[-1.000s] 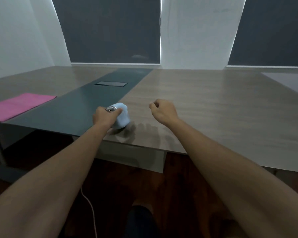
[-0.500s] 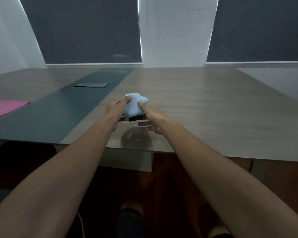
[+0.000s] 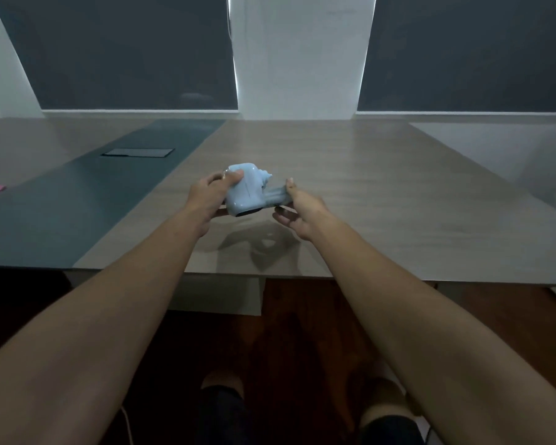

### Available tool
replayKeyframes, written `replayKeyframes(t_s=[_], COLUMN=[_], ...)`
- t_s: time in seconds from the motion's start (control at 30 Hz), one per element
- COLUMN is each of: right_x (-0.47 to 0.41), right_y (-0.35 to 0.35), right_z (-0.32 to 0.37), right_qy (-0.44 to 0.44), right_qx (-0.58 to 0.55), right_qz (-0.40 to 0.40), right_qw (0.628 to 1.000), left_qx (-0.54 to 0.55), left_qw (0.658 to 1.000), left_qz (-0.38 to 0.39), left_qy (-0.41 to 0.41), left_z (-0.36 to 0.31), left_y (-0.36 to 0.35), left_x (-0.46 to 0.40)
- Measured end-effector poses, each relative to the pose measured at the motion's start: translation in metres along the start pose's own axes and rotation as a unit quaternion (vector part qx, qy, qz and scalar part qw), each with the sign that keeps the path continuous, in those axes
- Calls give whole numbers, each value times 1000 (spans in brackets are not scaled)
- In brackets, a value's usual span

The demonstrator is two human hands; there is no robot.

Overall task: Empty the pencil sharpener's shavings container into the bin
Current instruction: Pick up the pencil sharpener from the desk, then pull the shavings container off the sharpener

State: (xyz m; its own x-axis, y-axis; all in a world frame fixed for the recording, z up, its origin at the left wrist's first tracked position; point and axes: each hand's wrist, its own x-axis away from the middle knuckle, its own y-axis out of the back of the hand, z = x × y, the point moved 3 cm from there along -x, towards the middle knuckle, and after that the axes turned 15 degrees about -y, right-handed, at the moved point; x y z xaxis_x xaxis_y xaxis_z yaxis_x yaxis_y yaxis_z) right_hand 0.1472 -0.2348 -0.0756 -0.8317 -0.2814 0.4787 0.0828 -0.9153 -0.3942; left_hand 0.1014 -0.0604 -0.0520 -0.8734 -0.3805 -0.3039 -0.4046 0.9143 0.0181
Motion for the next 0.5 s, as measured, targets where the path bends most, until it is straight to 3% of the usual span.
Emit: replayKeyframes(t_s=[0.5], right_x=[5], right_y=[61], right_z=[26], right_qy=[55], right_qx=[-56], right_qz=[-49], right_qw=[996], left_qx=[-162], left_qw=[982], left_qz=[-46], left_qy=[-87], left_z=[19], left_y=[-8], left_x=[21])
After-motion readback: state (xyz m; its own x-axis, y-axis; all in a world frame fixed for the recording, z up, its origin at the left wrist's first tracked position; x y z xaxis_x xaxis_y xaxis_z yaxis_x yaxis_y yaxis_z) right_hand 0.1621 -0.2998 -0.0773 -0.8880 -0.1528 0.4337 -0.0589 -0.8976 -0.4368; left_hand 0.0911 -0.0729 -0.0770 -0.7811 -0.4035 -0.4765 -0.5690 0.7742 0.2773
